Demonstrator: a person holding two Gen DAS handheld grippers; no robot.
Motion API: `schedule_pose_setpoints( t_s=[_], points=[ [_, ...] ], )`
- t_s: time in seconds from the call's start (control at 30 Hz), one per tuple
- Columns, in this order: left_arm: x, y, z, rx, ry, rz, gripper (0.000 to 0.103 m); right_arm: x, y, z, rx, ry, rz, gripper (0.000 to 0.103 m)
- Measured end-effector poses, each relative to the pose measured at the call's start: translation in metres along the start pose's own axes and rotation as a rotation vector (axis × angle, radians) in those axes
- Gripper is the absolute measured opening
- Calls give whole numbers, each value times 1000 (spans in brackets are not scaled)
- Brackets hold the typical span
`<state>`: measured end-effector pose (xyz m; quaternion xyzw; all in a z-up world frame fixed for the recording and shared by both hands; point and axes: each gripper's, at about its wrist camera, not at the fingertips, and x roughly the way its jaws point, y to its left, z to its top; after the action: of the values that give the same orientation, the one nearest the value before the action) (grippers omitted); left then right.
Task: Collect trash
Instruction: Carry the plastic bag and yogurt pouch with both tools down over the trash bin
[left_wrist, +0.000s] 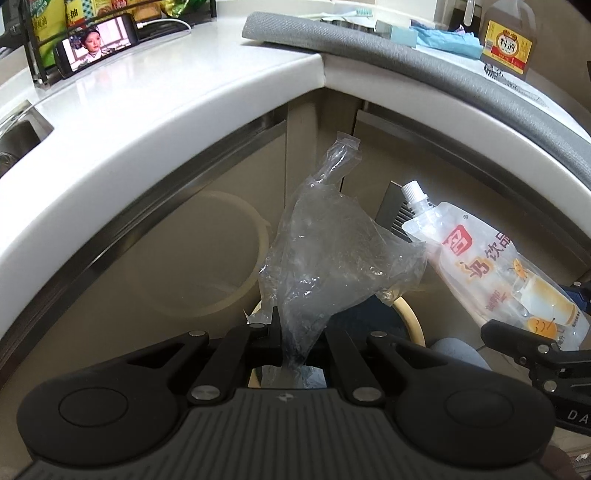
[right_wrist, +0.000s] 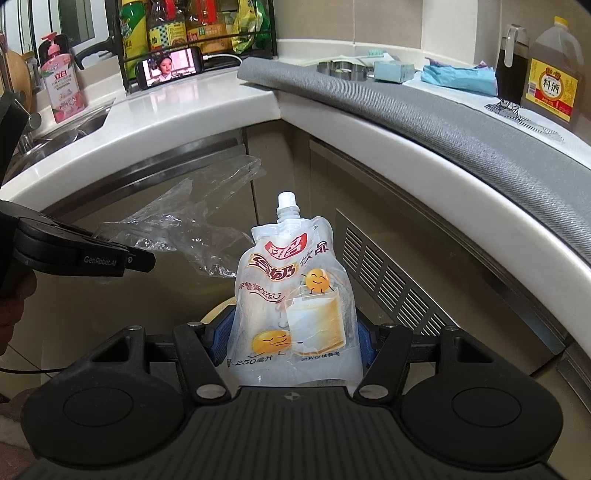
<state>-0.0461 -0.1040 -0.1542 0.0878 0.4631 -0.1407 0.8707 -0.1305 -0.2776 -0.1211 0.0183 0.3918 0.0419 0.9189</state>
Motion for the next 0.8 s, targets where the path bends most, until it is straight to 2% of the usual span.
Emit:
schedule_pose_setpoints(
  t_s=[0.8],
  points=[
    [58, 0, 1, -20, 113, -2, 2, 41, -1, 7, -6, 98, -10, 66]
  ],
)
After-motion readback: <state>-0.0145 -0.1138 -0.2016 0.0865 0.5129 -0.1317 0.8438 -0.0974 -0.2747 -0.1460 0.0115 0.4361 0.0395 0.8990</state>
